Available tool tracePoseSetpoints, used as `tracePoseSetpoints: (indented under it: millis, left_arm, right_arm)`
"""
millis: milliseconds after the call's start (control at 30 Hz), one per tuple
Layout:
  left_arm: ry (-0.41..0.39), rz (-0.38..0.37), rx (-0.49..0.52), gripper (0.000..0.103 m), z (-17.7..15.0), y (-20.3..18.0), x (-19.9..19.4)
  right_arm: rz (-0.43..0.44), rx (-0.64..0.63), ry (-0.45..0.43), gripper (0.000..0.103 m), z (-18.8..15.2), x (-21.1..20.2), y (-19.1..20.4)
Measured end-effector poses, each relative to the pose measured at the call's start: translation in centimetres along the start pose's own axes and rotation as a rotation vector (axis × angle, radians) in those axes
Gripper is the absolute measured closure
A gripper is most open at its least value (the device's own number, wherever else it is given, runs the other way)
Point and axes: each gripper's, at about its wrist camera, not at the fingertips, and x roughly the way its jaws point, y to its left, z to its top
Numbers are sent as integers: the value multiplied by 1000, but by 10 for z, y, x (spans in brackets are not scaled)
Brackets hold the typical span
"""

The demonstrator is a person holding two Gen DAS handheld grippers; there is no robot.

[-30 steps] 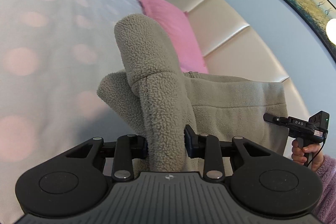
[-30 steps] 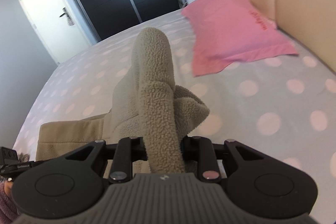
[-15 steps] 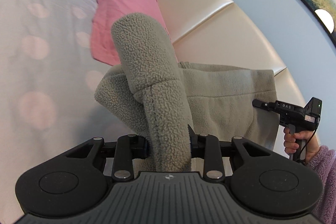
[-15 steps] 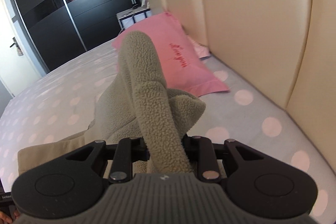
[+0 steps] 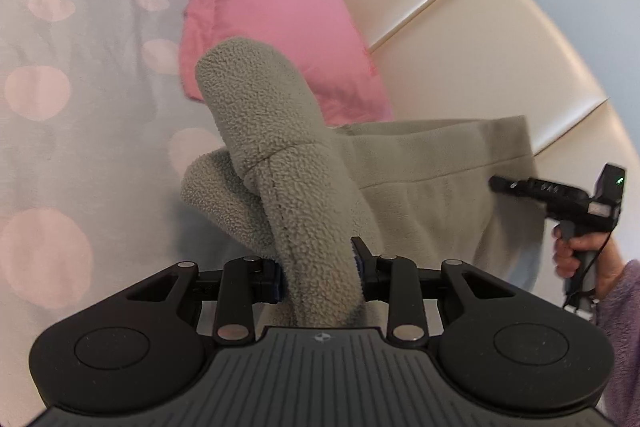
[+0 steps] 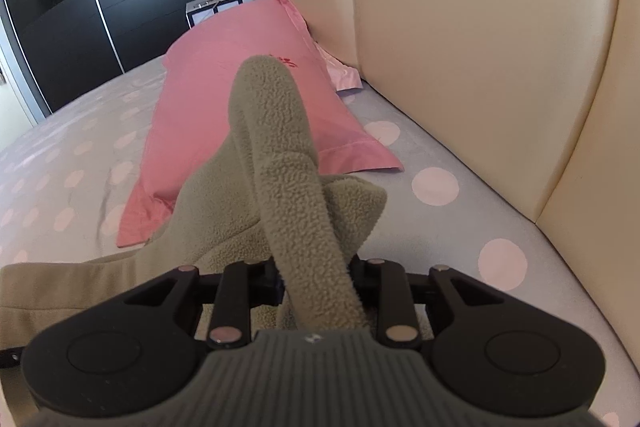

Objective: Fold clothes
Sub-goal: 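Lift the hoodie bundle with both grippers and carry it toward the pink pillow, then lower the bundle onto the bed beside the pillow and open both grippers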

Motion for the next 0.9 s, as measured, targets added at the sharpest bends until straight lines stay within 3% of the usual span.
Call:
tracePoseSetpoints:
  millis: [100,200,367,533,667,767,900]
  left_arm:
    - [17,73,-24,67,2,-1,-3]
    - [16,118,-11,66,3,-5,-13]
    - [-16,210,90,66,-3,-21,-35]
    - [-52,246,194,66,-17,-48,-53]
    - [26,269,265,66,-33,-62,-36]
    - [82,337,310,70,-44,-64,-14]
    - [122,388,312,70,-48,-49,8]
  right_arm:
    - [-62,13,-9,59,2,9,1]
    - [-135,27,-47,57,3,8,-1]
    - [-120,0,-79,58,-6,-6,-2]
    - [-114,-44,-26,65,-37,-5,-10]
    - [-156,-54,53,65,-76,13,-25]
    - [-207,-15,99,74,-97,35,-41]
    - [-210,41,75,73,-109,53,-60]
